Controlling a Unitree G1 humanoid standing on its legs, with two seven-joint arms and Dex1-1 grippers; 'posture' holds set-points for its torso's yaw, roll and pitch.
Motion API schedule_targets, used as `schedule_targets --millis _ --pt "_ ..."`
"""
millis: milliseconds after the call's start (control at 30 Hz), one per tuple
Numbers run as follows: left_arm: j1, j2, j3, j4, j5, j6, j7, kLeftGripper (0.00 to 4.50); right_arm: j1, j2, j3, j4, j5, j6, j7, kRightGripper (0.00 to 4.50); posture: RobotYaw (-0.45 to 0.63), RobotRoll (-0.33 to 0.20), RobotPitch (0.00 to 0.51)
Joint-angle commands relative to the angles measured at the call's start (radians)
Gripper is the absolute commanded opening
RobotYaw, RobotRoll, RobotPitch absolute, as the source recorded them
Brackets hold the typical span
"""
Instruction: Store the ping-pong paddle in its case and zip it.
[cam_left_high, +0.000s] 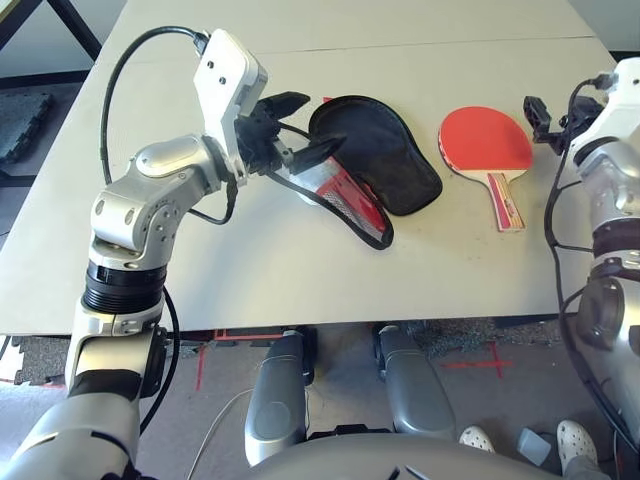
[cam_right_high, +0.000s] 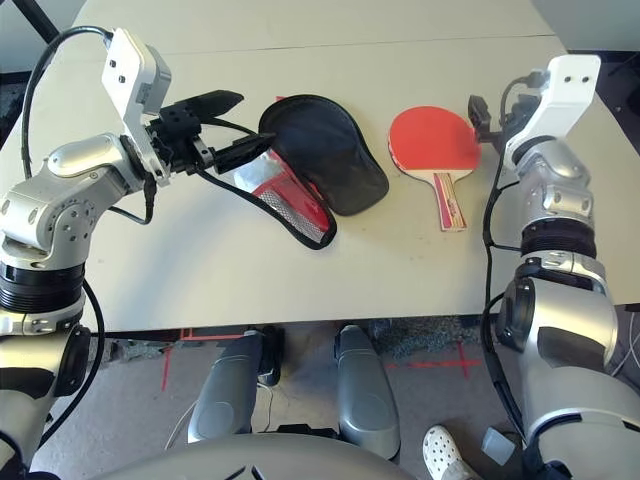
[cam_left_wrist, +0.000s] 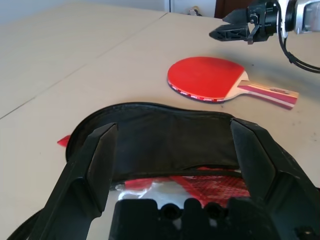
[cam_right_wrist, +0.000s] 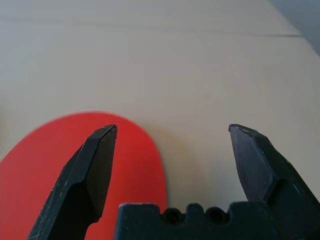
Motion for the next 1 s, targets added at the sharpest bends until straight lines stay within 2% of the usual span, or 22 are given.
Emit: schedule_targets --millis 33,133,200,400,833,1000 --pt "-0.003 -0.004 -0.03 0.002 0.011 -0.004 -0.031 4.5 0.032 -0.029 0.008 -0.215 0.055 0.371 -0.016 4.46 -0.09 0.0 0.181" --pt "-0.011 -0.008 -0.037 0.021 0.022 -0.013 -0.046 4.5 0.014 -0.038 -0.007 -0.33 0.078 0.673 -0.053 4.46 -0.1 0.0 0.177" --pt "-0.016 -0.013 -0.043 0.033 0.031 -0.022 -0.056 4.5 -0.011 -0.009 -0.049 -0.387 0.086 0.845 -0.095 4.46 -0.11 0.0 0.176" --pt "-0.024 -0.026 -0.053 0.056 0.046 -0.038 -0.075 4.5 -0.032 0.067 -0.069 -0.512 0.073 1.055 -0.154 4.46 -0.13 0.0 0.179" --pt "-0.017 -0.041 -0.063 0.049 0.073 -0.042 -0.09 4.5 0.024 0.205 0.013 -0.551 0.02 1.103 -0.241 4.46 -0.11 0.0 0.194" --pt "-0.011 -0.04 -0.064 0.041 0.076 -0.041 -0.086 4.5 0.04 0.226 0.029 -0.527 0.007 1.078 -0.242 4.46 -0.1 0.0 0.195"
